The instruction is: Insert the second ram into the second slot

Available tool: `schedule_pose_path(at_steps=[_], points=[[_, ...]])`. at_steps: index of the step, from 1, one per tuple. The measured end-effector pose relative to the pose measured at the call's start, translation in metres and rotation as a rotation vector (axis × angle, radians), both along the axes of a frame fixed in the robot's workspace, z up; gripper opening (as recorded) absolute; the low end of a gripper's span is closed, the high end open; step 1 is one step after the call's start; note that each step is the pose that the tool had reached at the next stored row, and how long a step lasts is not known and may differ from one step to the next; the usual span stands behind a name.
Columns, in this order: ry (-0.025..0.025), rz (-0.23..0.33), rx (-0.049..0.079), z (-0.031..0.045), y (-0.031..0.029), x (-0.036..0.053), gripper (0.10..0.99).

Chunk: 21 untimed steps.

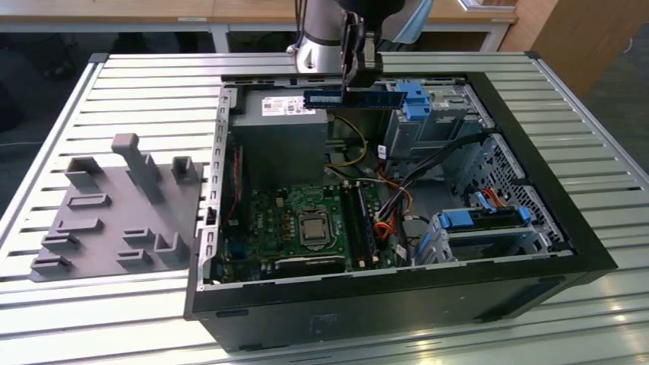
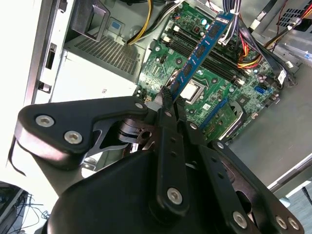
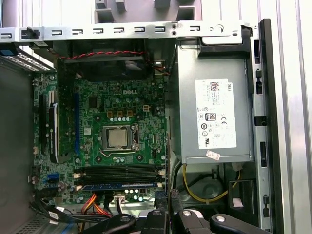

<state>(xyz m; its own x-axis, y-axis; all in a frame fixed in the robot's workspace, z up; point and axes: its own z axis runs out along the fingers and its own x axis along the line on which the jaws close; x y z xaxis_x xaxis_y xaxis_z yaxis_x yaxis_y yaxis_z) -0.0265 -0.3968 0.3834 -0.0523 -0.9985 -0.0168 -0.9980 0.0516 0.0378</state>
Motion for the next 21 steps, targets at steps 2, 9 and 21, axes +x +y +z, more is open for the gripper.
schedule_pose_path(at_steps=[2, 9, 21], points=[[0.0, -0.002, 0.0, 0.0, 0.0, 0.0, 0.141], [0.0, -0.009, 0.0, 0.0, 0.0, 0.0, 0.141], [0.0, -0.021, 0.0, 0.0, 0.0, 0.0, 0.141]])
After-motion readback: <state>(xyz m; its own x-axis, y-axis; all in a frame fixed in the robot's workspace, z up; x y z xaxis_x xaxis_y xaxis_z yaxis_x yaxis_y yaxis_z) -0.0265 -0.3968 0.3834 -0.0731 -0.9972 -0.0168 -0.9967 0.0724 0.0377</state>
